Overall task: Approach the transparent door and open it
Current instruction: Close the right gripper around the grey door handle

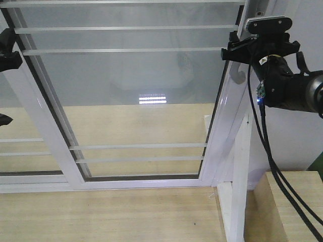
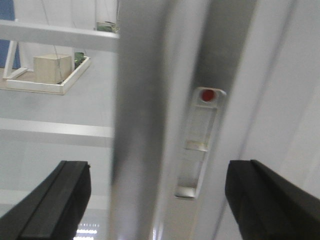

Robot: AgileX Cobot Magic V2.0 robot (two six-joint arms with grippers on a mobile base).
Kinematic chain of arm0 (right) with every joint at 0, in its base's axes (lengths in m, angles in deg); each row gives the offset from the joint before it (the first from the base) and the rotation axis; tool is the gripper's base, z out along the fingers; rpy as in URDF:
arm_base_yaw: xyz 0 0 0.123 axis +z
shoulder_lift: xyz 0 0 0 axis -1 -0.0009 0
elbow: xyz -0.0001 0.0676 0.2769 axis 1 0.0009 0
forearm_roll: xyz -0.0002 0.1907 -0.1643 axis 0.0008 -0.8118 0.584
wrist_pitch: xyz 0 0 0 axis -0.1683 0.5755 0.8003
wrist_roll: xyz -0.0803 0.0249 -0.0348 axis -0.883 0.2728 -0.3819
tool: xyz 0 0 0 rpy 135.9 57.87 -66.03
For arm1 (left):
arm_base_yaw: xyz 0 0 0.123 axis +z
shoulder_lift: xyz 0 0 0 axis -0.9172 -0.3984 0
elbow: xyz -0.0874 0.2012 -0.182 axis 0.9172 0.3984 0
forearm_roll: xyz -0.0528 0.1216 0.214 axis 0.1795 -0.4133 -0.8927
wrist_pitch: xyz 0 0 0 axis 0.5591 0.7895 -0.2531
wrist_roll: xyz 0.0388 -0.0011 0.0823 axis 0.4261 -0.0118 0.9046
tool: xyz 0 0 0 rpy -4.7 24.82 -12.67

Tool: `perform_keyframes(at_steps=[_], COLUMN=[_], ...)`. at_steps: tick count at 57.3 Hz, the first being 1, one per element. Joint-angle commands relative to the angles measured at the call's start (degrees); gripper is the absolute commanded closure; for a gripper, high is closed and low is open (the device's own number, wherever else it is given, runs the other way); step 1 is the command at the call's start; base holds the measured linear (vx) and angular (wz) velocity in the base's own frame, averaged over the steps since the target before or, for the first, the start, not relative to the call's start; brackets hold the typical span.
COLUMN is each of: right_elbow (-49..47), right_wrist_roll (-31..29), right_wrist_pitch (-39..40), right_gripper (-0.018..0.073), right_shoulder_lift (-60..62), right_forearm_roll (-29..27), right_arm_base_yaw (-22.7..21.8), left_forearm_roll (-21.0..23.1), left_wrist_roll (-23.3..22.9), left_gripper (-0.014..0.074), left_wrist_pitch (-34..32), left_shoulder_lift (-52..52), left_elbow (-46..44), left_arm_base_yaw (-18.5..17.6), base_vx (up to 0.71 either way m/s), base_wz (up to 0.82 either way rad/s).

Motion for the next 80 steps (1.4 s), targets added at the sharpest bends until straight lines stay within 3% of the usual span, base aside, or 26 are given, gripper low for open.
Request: perform_keyframes(at_steps=[1,13,30,41,52,67,80], right_elbow=[-1.83,-1.83,-2.13,-4.16,-5.2,-5.2,-5.2], right_wrist_roll=[2.59,6.67,7.59,7.59,7.59,7.59,10.33], right_wrist_pitch=[4.73,4.73,5.47,5.11,3.65,3.32,3.47], right_gripper=[-0.0035,-0.0035,-0.003,0.0035,0.0193,0.0577,0.0569], right_shoulder_lift=[2.68,2.53,2.22,1.47,0.89,1.13,1.36], right_forearm_roll=[3.05,9.56,10.05,10.0,10.06,11.0,13.9], right_arm_base_yaw=[-1.34,-1.63,-1.63,-1.63,-1.63,-1.45,-0.29], left_forearm_roll=[0.3,0.3,0.3,0.3,0.3,0.3,0.3], left_wrist_roll=[-0.36,-0.36,-0.36,-0.36,-0.36,-0.36,-0.36], left_gripper=[0.0008,0.0008,0.0008,0.0008,0.0008,0.0008,0.0008], left_wrist_pitch=[-5.22,-5.22,-5.22,-5.17,-5.12,-5.12,-5.12], left_shoulder_lift=[0.98,0.98,0.98,0.98,0.98,0.98,0.98], left_elbow=[-2.0,-2.0,-2.0,-2.0,-2.0,-2.0,-2.0], left_arm_base_yaw=[-0.11,-0.11,-0.11,-0.11,-0.11,-0.11,-0.11], base_vx=[0.0,0.0,0.0,0.0,0.0,0.0,0.0], base_wz=[0.0,0.0,0.0,0.0,0.0,0.0,0.0])
